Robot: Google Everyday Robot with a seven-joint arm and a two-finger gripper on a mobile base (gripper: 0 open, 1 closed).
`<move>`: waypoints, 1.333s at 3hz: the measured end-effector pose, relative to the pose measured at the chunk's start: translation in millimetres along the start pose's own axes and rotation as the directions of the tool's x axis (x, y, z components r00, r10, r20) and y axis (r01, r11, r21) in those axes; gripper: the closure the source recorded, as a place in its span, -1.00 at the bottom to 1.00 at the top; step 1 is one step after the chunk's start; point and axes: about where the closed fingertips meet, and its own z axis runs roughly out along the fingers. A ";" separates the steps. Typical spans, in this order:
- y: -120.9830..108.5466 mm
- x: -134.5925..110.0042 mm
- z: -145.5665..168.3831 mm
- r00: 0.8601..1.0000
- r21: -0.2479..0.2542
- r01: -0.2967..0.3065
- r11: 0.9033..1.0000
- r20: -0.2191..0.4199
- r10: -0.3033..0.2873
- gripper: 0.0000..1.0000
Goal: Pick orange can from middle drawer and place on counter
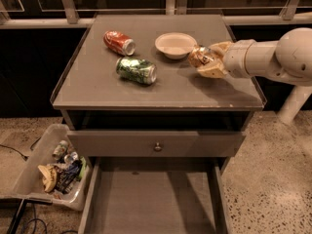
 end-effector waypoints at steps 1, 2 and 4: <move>0.0 0.0 0.0 1.000 0.000 0.000 1.000 0.000 0.000 -0.31; 0.1 -0.1 0.1 1.000 0.000 0.000 1.000 0.000 0.000 -0.77; 0.1 -0.1 0.1 1.000 0.000 0.000 1.000 0.000 0.000 -1.00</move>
Offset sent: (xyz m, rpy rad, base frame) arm 0.0000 0.0000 0.0000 0.0000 0.0000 0.0000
